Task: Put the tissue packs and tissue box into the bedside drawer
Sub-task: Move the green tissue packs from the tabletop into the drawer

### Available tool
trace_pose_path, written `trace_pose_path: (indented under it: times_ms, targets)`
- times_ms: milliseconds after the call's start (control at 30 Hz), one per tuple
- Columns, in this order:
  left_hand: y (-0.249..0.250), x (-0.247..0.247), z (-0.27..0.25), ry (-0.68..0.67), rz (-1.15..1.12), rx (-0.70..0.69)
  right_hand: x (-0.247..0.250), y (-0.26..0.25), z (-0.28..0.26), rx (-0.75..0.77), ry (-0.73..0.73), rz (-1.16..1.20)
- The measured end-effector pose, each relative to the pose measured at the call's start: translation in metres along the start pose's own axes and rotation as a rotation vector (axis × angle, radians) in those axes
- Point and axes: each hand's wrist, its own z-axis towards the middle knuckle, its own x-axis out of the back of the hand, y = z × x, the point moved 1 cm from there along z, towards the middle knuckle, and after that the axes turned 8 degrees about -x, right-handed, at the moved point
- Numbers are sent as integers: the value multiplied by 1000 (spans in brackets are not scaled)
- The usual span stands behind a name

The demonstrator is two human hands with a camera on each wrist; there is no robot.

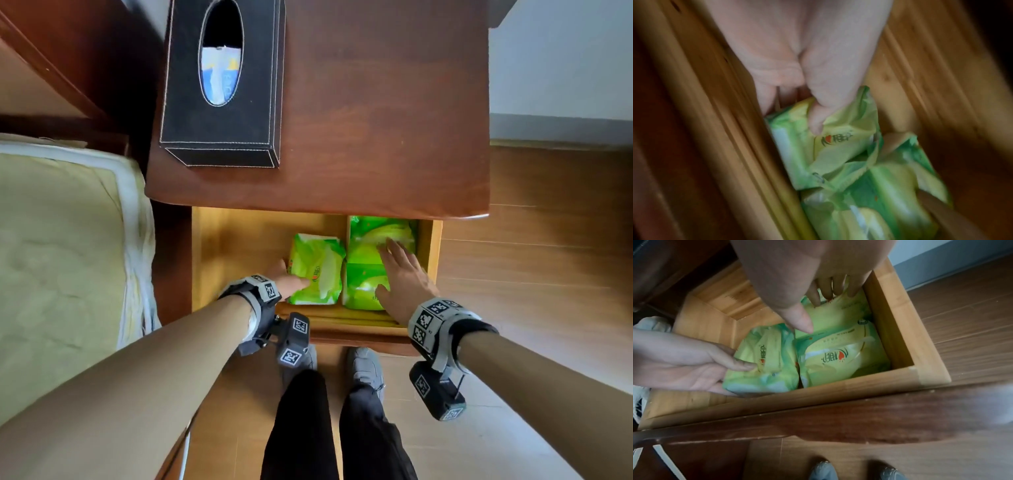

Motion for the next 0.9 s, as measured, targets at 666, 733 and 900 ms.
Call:
trace_pose_path:
  times_ms: [666, 733, 900]
  targets:
    - [7, 3, -9, 65, 192, -183, 10, -4, -4, -13, -16, 69]
    - [14, 20, -24, 121, 153, -205, 24, -12, -13, -2, 0, 111]
    - [30, 76, -76, 214, 46, -313, 72, -43, -37, 44, 49, 213]
